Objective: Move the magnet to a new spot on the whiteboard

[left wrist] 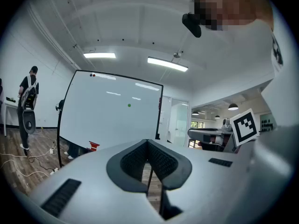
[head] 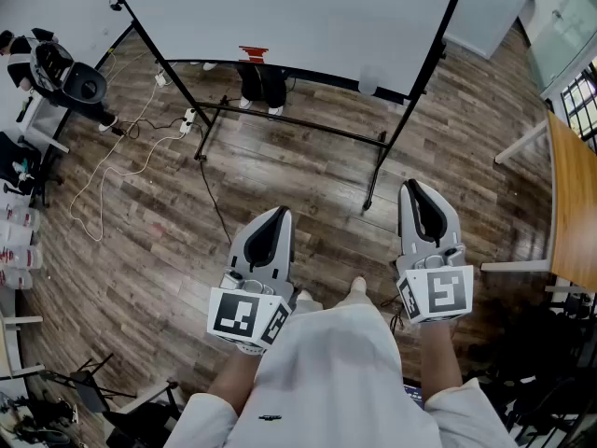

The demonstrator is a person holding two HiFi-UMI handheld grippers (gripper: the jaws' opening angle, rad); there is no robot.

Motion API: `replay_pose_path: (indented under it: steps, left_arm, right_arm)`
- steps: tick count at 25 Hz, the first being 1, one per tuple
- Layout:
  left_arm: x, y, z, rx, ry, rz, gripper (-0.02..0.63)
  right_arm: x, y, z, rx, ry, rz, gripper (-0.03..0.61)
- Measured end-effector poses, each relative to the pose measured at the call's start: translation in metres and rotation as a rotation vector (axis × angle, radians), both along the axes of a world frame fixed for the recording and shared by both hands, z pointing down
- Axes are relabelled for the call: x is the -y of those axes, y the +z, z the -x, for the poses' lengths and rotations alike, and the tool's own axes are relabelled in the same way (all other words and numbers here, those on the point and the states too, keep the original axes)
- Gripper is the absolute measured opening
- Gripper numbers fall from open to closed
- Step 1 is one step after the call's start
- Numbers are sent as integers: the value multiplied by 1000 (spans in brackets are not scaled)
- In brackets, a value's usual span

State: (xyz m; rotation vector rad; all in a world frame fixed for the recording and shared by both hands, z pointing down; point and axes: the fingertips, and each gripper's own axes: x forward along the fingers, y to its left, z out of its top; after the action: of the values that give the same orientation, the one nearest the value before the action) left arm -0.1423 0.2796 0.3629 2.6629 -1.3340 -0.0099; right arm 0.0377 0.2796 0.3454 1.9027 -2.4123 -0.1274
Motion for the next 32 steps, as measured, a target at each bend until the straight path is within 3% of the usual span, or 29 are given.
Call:
replay_pose_path:
  steps: [13,22,32]
  left_arm:
    - [-16,-6,-88,17,-28,1,6]
    - [-11,-7,-133,57,-80,-43,6]
    - [50,-8,-157,54,-90,-45,6]
  right_arm:
    - [-15,-16,-74,77,-54,-44,18]
    - [-6,2,-116,114,-136,-35,18]
    - [57,-4,-131,121,-163,-52,18]
